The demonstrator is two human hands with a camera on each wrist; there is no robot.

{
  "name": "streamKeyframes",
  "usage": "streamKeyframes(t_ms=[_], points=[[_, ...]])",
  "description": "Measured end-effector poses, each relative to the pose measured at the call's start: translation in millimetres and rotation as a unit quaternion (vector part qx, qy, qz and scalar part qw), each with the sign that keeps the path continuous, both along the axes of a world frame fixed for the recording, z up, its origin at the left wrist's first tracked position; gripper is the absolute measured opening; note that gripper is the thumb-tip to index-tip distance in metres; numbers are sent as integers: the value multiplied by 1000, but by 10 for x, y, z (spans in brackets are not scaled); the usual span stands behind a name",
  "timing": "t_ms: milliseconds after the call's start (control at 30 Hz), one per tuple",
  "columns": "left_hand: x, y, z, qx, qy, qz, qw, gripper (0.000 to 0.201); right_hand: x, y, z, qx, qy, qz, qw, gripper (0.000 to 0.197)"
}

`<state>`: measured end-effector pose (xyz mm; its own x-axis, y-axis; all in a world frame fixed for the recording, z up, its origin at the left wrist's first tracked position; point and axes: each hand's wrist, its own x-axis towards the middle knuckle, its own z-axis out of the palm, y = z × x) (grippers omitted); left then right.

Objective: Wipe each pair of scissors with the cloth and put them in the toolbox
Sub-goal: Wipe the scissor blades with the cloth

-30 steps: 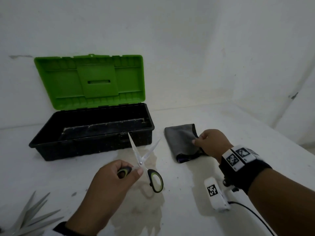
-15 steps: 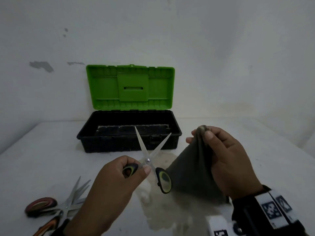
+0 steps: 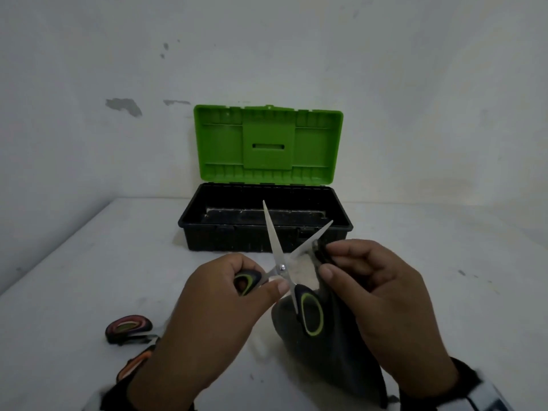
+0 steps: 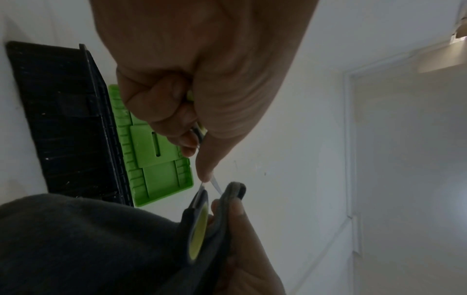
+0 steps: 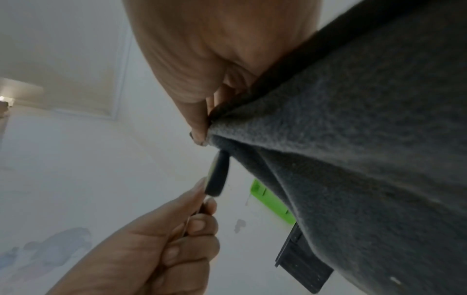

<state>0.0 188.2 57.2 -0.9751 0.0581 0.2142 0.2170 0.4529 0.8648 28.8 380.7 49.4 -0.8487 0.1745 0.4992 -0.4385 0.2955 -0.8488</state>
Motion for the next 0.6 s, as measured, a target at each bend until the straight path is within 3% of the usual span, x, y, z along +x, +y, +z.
streamKeyframes(t_ms=[400,600], points=[[-15,139,-61,-52,29,24,998,27,-102,-264,-100,110,37,-98,988,8],[15,192,-44,-59,37,22,997,28,-136,-276,-131,113,59,-155,980,11]])
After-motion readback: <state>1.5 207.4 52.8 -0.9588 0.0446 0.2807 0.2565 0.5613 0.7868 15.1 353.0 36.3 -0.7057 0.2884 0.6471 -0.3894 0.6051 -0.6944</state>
